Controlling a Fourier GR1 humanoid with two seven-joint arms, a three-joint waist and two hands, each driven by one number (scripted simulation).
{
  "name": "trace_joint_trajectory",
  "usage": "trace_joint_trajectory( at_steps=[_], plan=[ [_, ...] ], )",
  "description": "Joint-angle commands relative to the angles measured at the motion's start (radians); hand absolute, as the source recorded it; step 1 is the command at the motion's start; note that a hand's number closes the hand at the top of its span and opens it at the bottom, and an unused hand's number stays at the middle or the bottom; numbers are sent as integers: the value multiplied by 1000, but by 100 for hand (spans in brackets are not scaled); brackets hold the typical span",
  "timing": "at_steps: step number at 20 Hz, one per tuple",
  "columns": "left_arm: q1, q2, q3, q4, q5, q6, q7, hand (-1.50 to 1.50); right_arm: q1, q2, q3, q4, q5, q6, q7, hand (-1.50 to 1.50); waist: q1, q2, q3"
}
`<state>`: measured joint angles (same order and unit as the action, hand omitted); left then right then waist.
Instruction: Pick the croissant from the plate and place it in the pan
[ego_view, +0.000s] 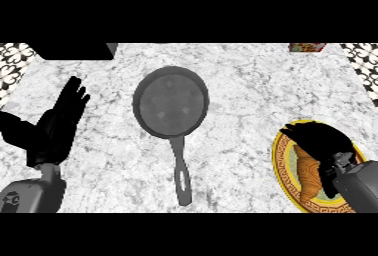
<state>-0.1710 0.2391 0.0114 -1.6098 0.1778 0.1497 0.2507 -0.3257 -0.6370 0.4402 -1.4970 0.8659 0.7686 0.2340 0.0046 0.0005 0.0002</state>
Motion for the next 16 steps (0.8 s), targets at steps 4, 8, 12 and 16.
trace_joint_trajectory(
  at_steps=[4,8,12,16],
  plan=[
    [50,8,41,-40,12,-57,0,0,8,36,-5,135,124,-68,-112,-150,1,0,0],
    [17,-32,14,-31,-46,-18,12,0,37,43,-45,155,155,-104,-175,-150,-3,-1,0],
    [3,-48,37,50,-36,-50,-34,0,37,109,-78,162,176,-112,-177,-150,-4,0,0],
    [-21,-19,62,-39,-21,-45,78,0,8,154,-80,300,227,-152,-207,-150,0,0,0]
  ],
)
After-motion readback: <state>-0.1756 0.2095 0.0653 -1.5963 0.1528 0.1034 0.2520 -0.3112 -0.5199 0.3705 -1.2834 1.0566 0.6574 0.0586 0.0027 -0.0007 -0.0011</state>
